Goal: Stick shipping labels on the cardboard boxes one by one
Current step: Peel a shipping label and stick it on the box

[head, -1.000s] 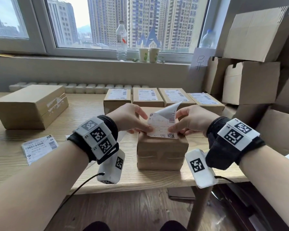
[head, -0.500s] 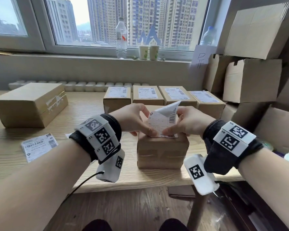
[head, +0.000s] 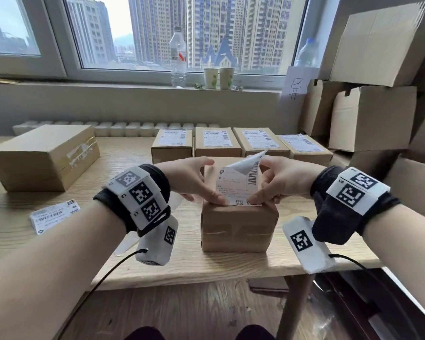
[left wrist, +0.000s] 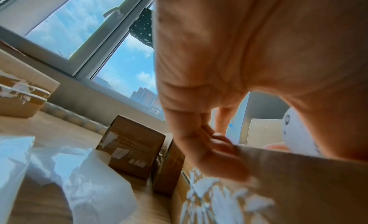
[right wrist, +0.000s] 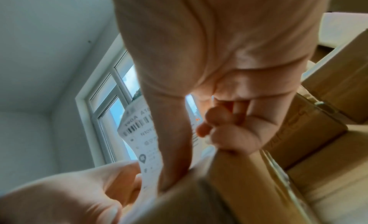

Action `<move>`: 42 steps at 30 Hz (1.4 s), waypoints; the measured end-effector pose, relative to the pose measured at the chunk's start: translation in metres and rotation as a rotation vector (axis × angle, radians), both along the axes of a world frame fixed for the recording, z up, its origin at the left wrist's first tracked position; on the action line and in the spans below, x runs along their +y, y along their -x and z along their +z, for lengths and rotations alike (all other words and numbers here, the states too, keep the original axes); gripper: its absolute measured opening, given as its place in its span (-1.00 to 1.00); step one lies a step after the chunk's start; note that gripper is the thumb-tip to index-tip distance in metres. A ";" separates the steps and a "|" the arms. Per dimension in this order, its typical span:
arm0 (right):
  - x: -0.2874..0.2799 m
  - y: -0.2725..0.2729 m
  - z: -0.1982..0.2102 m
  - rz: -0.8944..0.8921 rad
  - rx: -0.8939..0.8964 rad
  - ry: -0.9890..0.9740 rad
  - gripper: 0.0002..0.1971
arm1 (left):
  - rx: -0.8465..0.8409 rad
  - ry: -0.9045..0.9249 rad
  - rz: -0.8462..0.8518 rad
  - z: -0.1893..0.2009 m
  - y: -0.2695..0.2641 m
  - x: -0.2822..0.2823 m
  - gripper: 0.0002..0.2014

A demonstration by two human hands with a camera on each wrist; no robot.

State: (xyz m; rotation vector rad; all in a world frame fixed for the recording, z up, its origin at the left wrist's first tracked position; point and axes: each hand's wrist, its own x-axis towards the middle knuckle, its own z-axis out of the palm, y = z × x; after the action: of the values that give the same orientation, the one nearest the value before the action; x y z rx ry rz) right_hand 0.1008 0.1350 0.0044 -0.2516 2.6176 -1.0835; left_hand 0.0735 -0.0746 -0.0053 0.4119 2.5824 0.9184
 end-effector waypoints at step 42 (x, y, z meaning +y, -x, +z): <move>-0.003 0.097 0.003 -0.224 0.085 -0.295 -0.51 | 0.166 -0.043 0.203 -0.010 0.082 0.029 -0.62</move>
State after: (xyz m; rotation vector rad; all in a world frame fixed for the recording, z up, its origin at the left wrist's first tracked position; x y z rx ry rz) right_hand 0.0040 0.1320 0.0078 0.0629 2.8902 -0.7462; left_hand -0.0084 -0.0459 -0.0153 0.2501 2.7997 1.0492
